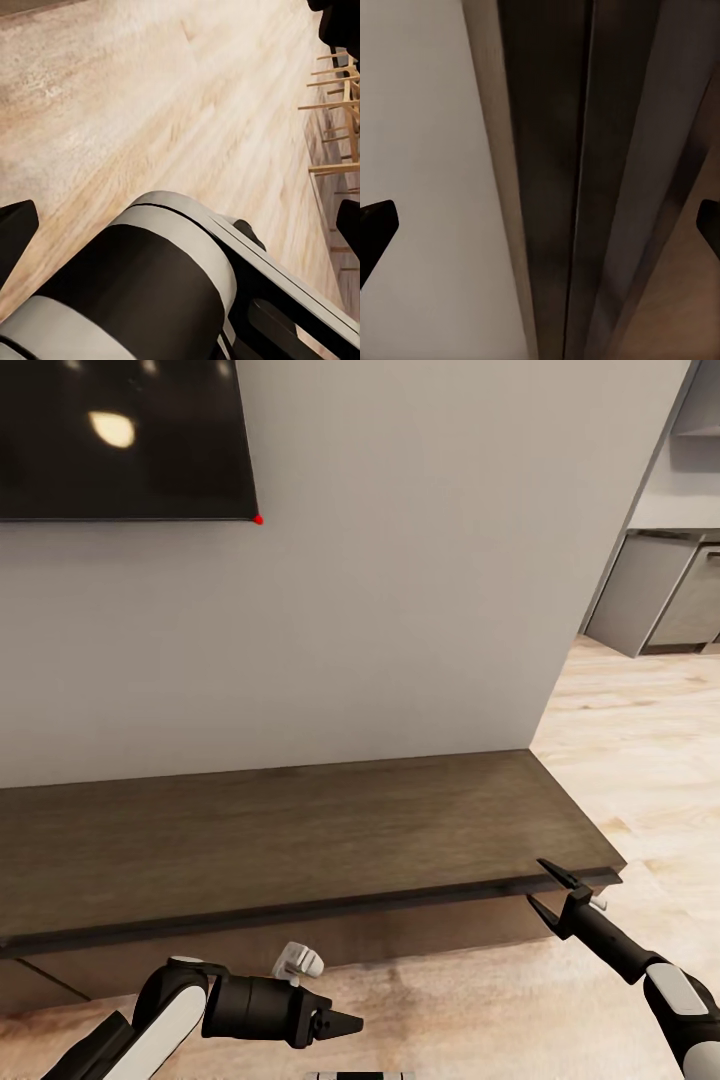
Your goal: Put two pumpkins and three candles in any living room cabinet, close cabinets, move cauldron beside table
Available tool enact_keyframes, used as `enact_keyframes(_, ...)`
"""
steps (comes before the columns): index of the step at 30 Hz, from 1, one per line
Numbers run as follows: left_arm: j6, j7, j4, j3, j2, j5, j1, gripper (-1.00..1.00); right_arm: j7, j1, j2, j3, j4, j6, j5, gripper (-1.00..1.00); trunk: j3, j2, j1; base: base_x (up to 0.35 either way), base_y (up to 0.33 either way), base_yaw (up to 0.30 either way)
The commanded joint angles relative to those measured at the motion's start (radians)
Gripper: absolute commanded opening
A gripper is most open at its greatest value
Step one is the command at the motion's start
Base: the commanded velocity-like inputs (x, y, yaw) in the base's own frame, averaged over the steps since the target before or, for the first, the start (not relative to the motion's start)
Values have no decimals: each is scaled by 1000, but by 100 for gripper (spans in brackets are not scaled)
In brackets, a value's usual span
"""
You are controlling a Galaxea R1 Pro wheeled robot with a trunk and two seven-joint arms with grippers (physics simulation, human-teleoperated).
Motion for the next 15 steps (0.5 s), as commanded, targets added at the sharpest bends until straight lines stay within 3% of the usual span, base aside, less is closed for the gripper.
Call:
enact_keyframes(1,2,-3,0,-1,1,-2,-1,100,6,-1,0,-4,1,5,3,100,-1,0,0,0,0,0)
enact_keyframes(4,2,-3,0,-1,1,-2,-1,100,34,0,0,-3,-1,4,10,100,-1,0,0,0,0,0)
enact_keyframes(9,0,-3,0,-1,1,-2,-1,100,56,3,-1,-3,-12,1,13,100,-20,-2,2,0,0,0)
enact_keyframes(15,-6,-3,0,-1,1,-2,-1,100,62,5,-3,-3,-16,0,13,100,-20,-2,2,0,0,0)
